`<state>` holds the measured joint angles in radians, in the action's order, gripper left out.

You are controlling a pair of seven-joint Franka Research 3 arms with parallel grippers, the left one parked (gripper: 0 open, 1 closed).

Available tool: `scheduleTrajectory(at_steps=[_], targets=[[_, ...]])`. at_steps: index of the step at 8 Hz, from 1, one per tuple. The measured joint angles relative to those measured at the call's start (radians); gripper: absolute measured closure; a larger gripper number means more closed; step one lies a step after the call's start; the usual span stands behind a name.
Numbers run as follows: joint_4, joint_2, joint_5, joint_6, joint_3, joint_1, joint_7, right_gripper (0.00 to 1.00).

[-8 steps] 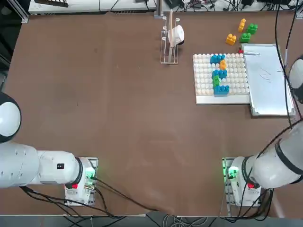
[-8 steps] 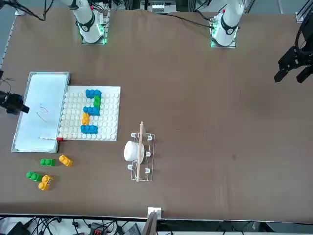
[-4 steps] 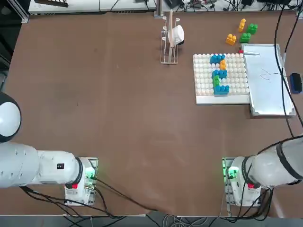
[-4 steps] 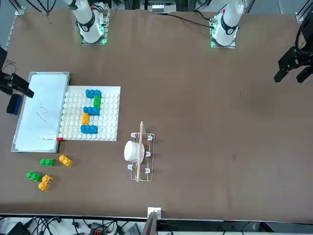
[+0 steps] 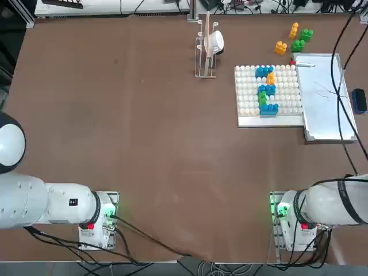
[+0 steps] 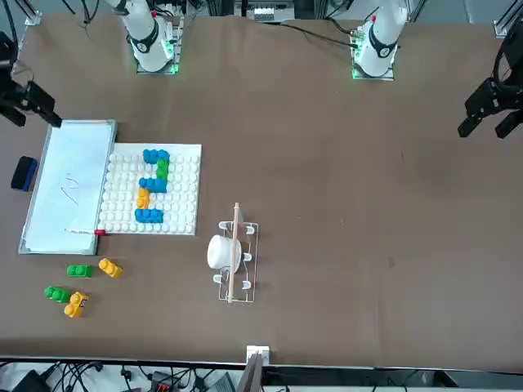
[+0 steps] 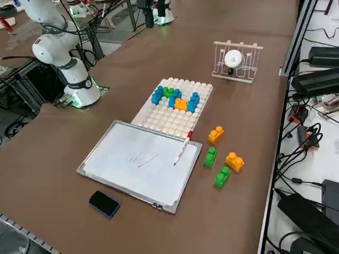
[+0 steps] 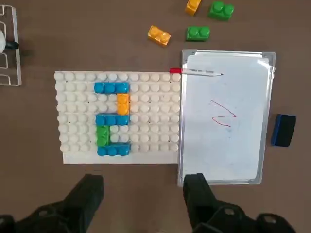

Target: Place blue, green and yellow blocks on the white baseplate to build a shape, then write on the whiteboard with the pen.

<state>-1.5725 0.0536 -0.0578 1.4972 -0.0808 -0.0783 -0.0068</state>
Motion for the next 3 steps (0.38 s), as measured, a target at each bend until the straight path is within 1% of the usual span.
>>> scheduleTrajectory(at_steps=[3], targets=[[-0.024, 0.034, 0.013, -0.008, 0.003, 0.000, -0.056, 0.00]])
